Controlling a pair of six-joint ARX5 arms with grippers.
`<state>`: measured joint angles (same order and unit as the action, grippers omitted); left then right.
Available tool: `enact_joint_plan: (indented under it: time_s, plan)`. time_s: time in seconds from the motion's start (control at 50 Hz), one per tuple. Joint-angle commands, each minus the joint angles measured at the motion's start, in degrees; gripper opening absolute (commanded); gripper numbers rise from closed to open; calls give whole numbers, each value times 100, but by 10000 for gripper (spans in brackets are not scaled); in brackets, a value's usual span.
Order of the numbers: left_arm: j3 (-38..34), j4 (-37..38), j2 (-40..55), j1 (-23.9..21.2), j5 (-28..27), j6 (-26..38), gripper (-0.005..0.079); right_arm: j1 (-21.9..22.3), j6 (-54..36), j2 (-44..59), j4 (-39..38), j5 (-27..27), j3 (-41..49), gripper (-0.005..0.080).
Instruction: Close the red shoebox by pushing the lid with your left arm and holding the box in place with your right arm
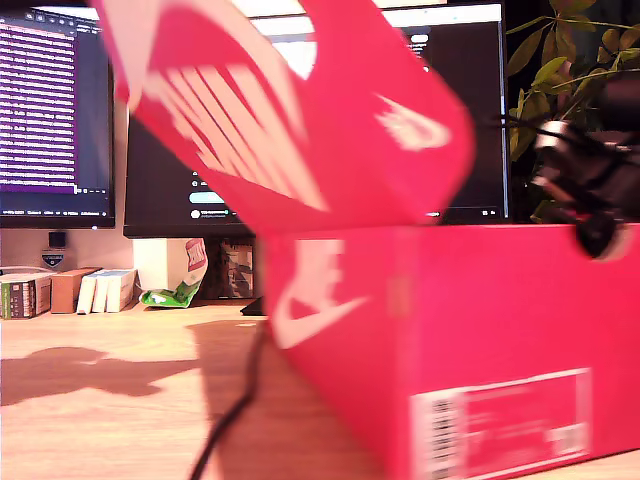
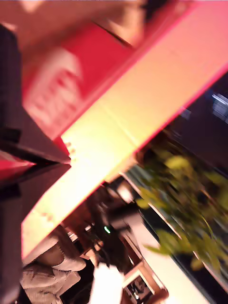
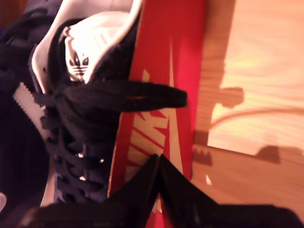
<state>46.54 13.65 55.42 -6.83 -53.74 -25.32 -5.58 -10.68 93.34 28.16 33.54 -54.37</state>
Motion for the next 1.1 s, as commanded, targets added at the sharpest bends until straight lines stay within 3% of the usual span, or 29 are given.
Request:
enact_joint_plan:
  time_s: [0.0, 0.6, 1.08]
  plan:
    - [-313, 251, 223, -319, 85, 24, -19, -485, 39, 186, 63, 483, 175, -12]
    - [-258, -1003, 275, -1080, 1187, -195, -19, -485, 85, 186, 85, 509, 175, -12]
    - [-256, -2315, 817, -1799, 1270, -675, -19, -485, 79, 186, 83, 509, 175, -12]
